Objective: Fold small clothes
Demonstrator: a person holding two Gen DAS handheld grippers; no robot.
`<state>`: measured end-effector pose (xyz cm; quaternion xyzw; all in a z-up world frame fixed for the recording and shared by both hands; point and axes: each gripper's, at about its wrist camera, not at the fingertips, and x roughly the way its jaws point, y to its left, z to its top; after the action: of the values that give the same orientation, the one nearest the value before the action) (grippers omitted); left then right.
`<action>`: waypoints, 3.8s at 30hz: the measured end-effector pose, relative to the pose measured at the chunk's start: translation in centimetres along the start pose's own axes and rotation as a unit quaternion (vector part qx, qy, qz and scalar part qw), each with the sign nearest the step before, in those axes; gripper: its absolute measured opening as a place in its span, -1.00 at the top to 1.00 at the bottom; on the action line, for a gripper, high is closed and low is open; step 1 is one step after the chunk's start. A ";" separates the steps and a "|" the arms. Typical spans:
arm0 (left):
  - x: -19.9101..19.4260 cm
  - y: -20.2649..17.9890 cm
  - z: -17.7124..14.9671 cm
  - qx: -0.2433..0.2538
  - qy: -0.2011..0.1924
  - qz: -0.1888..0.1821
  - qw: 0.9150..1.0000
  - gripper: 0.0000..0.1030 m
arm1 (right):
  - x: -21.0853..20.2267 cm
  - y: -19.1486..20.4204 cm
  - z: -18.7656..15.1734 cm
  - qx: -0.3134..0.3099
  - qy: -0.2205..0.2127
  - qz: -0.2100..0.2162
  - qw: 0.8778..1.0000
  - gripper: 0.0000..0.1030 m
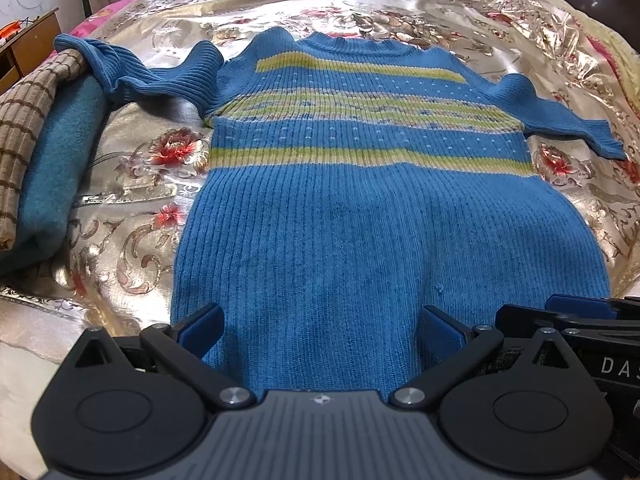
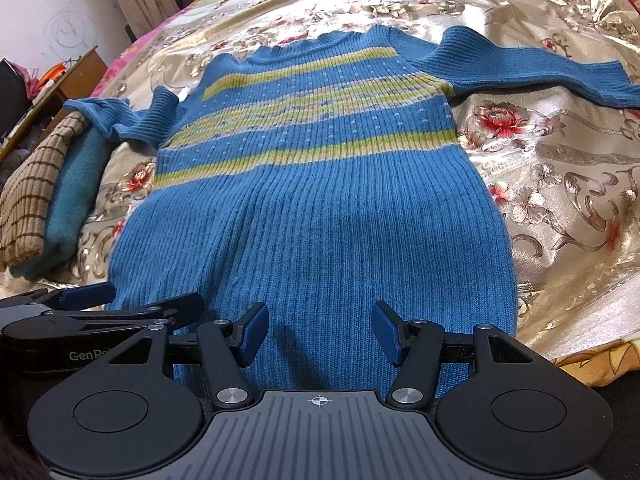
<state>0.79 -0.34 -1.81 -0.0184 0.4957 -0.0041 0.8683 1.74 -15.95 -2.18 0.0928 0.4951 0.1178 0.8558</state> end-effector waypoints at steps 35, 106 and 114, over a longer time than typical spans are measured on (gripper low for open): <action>1.0 0.2 0.1 -0.013 0.009 -0.002 1.000 -1.00 | -0.3 -1.2 0.4 0.021 -0.022 0.010 0.999 -0.22; -0.8 -0.8 2.6 0.007 -0.072 -0.020 0.997 -1.00 | -2.0 -5.2 2.8 0.076 -0.094 0.014 0.993 -0.22; -0.4 -2.9 4.7 0.035 -0.093 -0.036 0.994 -1.00 | -4.0 -13.7 7.4 0.169 -0.172 -0.041 0.970 -0.21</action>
<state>4.71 -3.08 1.02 -0.0063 0.4114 -0.0508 0.9100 7.73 -30.56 1.01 0.2341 0.3570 -0.0206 0.9041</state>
